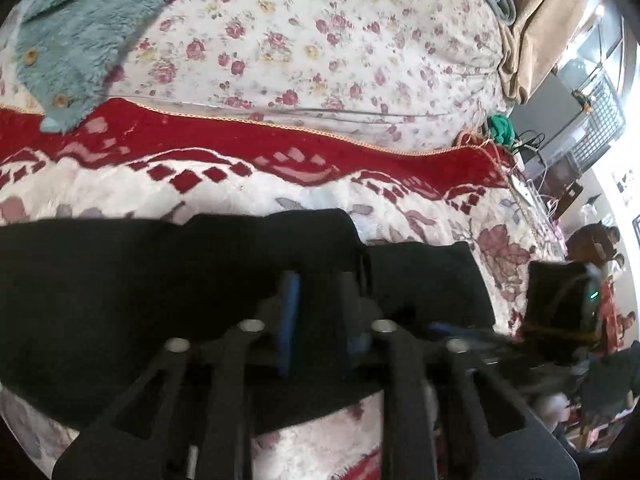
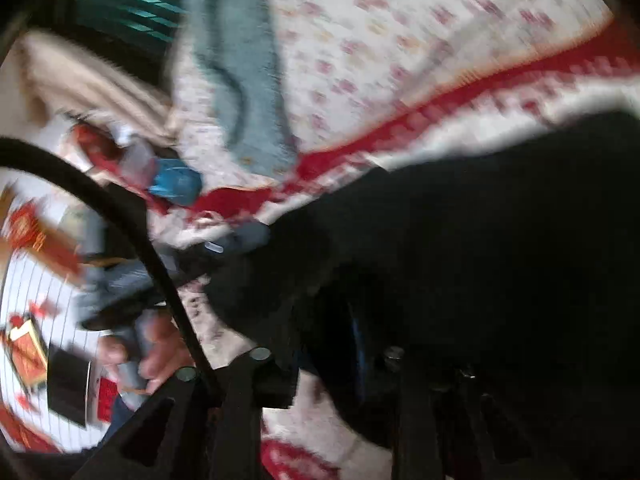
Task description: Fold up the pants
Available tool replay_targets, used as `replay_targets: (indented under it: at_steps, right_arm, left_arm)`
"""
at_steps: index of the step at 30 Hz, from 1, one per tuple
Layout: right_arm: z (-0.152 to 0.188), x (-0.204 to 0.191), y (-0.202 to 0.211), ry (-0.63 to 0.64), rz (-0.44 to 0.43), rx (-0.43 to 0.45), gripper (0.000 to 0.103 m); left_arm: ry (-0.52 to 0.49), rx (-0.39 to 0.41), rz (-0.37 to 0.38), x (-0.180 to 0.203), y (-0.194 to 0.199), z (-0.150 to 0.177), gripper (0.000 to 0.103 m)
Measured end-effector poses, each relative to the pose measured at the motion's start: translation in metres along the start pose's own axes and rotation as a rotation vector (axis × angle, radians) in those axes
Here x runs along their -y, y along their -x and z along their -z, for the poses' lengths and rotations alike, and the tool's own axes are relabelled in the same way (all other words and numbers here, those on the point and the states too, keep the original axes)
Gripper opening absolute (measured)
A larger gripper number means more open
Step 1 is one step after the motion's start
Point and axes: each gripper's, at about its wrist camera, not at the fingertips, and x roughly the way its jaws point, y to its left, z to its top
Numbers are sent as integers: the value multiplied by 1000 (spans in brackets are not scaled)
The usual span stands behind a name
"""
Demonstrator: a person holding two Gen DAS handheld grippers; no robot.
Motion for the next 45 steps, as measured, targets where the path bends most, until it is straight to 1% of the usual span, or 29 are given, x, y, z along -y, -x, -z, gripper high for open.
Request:
replay_targets:
  at_steps: [2, 3, 4, 5, 6, 8, 9, 10, 12, 13, 15, 17, 18, 19, 20, 21, 22, 24, 26, 27, 29, 30, 31, 32, 36, 37, 40, 42, 45]
  right_arm:
    - [-3, -6, 28, 11, -29, 39, 35]
    - [-3, -6, 43, 16, -38, 70, 38]
    - [-4, -6, 61, 15, -32, 112, 44]
    - [-4, -2, 81, 7, 5, 159, 48]
    - [-5, 3, 94, 1, 54, 193, 49]
    - [-6, 20, 118, -17, 189, 250, 49]
    - [-6, 34, 125, -45, 282, 263, 49]
    - [-8, 43, 127, -65, 330, 261, 50]
    - [-10, 67, 119, -104, 358, 224, 50]
    - [-10, 76, 113, -125, 358, 205, 50]
    - [-13, 92, 100, -167, 325, 177, 50]
    - [-16, 104, 84, -201, 238, 171, 49]
    - [-17, 108, 79, -208, 188, 166, 46]
    - [-15, 106, 77, -205, 169, 169, 35]
    - [-15, 103, 80, -191, 179, 182, 28]
    - [-16, 100, 81, -166, 189, 198, 25]
    - [-16, 96, 84, -161, 187, 212, 23]
    - [-11, 88, 99, -150, 188, 262, 20]
    - [-8, 83, 109, -135, 224, 302, 18]
    - [-6, 83, 108, -130, 260, 300, 18]
    - [-1, 88, 103, -120, 305, 257, 18]
    - [2, 89, 101, -123, 310, 249, 18]
    - [3, 88, 104, -128, 309, 260, 18]
    - [3, 85, 105, -130, 306, 272, 18]
    - [-3, 59, 114, -66, 353, 295, 21]
    - [-4, 53, 114, -50, 348, 289, 23]
    - [-5, 32, 105, 7, 287, 278, 38]
    - [-7, 19, 89, 40, 238, 238, 39]
    - [-7, 7, 63, 73, 203, 188, 39]
  left_arm:
    - [25, 12, 48, 3, 2, 7, 58]
    - [42, 14, 81, 6, 1, 10, 59]
    - [49, 10, 99, 9, -1, 12, 59]
    - [50, 2, 106, 14, -4, 13, 60]
    - [52, 0, 90, 20, -8, 17, 60]
    - [46, -4, 65, 30, -13, 22, 60]
    - [40, -18, 57, 35, -19, 26, 60]
    - [43, -35, 50, 39, -26, 29, 60]
    - [57, -78, 17, 44, -41, 36, 60]
    - [54, -94, -12, 47, -48, 40, 60]
    - [39, -72, -66, 53, -54, 44, 60]
    - [28, -51, -94, 60, -59, 41, 61]
    - [23, -42, -96, 61, -61, 41, 61]
    - [6, -31, -97, 65, -65, 38, 60]
    - [-30, -26, -115, 71, -71, 35, 41]
    - [-57, -29, -142, 73, -75, 32, 20]
    - [-91, -30, -163, 78, -79, 28, 17]
    - [-113, -9, -153, 81, -75, 21, 15]
    - [-115, 28, -143, 78, -64, 18, 15]
    - [-105, 31, -133, 72, -62, 18, 15]
    - [-67, -7, -125, 60, -65, 23, 17]
    - [-45, -38, -136, 54, -68, 28, 24]
    - [-32, -37, -135, 49, -67, 32, 25]
    - [-24, -22, -123, 48, -63, 35, 25]
    - [2, 12, -155, 43, -40, 43, 36]
    - [19, 24, -160, 39, -35, 44, 36]
    - [90, 38, -171, 24, -22, 48, 36]
    - [131, 52, -179, 12, -9, 54, 36]
    - [174, 97, -235, -1, 13, 66, 36]
